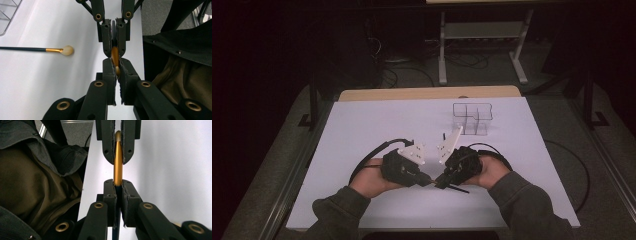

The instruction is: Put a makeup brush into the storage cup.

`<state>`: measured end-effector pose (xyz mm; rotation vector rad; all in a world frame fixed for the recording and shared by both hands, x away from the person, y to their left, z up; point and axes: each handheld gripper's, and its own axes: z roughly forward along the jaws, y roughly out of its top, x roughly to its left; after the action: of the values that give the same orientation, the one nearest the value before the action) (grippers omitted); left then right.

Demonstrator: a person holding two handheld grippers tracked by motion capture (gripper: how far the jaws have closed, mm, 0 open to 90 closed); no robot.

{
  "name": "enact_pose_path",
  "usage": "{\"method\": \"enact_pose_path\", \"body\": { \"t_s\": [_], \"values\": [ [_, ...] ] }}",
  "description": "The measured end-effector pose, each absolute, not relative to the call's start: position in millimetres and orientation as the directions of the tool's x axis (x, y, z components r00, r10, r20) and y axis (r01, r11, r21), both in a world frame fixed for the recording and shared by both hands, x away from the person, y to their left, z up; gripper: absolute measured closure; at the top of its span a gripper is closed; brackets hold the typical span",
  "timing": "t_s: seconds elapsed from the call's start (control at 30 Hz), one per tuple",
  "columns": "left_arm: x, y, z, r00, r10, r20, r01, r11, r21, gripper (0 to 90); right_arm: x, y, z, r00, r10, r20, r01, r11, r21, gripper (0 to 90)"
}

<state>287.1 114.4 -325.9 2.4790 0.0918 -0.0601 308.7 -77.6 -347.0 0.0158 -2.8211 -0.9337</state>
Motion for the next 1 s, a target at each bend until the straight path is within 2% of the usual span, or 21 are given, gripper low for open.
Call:
{"method": "enact_pose_path", "body": {
  "t_s": [0.07,0.2,1.0],
  "values": [
    [287,115,-325,0.997,0.051,-0.058,0.075,-0.784,0.616,82.0,309,-78,-347,-0.987,-0.067,0.148,0.035,0.801,0.598,82.4],
    [287,121,-322,0.995,0.076,-0.062,0.098,-0.765,0.637,72.5,309,-80,-350,-0.986,-0.064,0.153,0.040,0.802,0.596,82.4],
    [287,166,-335,0.972,0.217,-0.095,0.220,-0.677,0.703,52.2,326,-113,-341,-0.986,0.080,0.143,0.156,0.731,0.665,82.4]
  ]
}}
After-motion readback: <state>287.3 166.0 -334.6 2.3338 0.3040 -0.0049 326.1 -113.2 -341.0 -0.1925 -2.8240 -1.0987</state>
